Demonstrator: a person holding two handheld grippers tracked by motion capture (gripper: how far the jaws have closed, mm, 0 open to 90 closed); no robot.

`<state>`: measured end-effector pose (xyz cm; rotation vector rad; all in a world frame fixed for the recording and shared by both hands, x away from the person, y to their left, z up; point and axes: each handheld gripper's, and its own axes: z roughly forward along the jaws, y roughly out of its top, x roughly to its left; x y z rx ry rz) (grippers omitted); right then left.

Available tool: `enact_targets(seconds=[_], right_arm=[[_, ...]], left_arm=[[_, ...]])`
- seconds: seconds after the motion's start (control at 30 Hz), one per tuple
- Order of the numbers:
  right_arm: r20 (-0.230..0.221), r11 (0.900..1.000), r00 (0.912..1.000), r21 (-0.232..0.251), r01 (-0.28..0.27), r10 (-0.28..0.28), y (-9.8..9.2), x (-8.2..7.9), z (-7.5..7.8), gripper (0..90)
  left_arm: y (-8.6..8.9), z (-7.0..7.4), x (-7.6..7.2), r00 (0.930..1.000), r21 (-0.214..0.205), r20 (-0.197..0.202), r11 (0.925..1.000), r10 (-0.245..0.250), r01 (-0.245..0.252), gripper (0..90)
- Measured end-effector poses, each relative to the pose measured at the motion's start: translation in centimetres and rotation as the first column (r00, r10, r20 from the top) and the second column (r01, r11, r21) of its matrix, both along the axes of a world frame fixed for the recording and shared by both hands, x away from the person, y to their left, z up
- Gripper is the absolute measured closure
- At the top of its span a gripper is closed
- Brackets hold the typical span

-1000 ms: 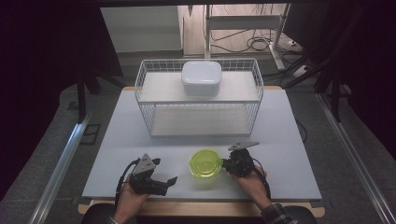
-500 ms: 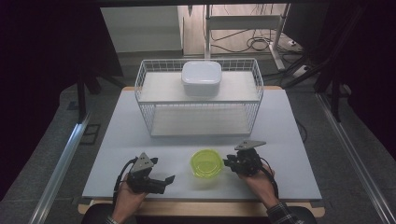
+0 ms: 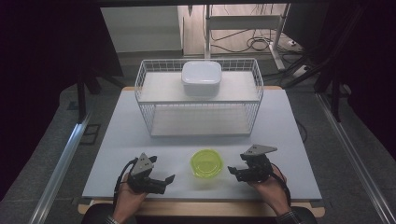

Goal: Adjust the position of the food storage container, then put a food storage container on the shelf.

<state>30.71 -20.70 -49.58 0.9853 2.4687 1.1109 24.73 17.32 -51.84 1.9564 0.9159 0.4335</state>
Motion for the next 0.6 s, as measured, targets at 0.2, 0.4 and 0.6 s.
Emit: enact_targets(seconds=[0.2,0.4,0.6], right_arm=[[0.02,0.9996,0.9998,0.026,-0.009,0.009,-0.17,-0.21,-0.16,14.2],[0.027,0.9994,0.9996,0.033,-0.005,0.004,-0.05,-0.11,-0.21,8.6],[0.013,0.9992,0.9998,0.036,-0.014,0.014,0.12,-0.23,0.06,6.0]], left_arm=[[-0.07,-0.03,-0.04,1.0,0.002,0.005,1.0,-0.001,0.001,3.2],[-0.04,-0.05,-0.01,1.0,0.002,0.008,1.0,-0.003,0.003,3.2],[0.04,0.03,-0.03,0.9999,-0.014,0.015,0.9999,-0.003,0.003,3.0]])
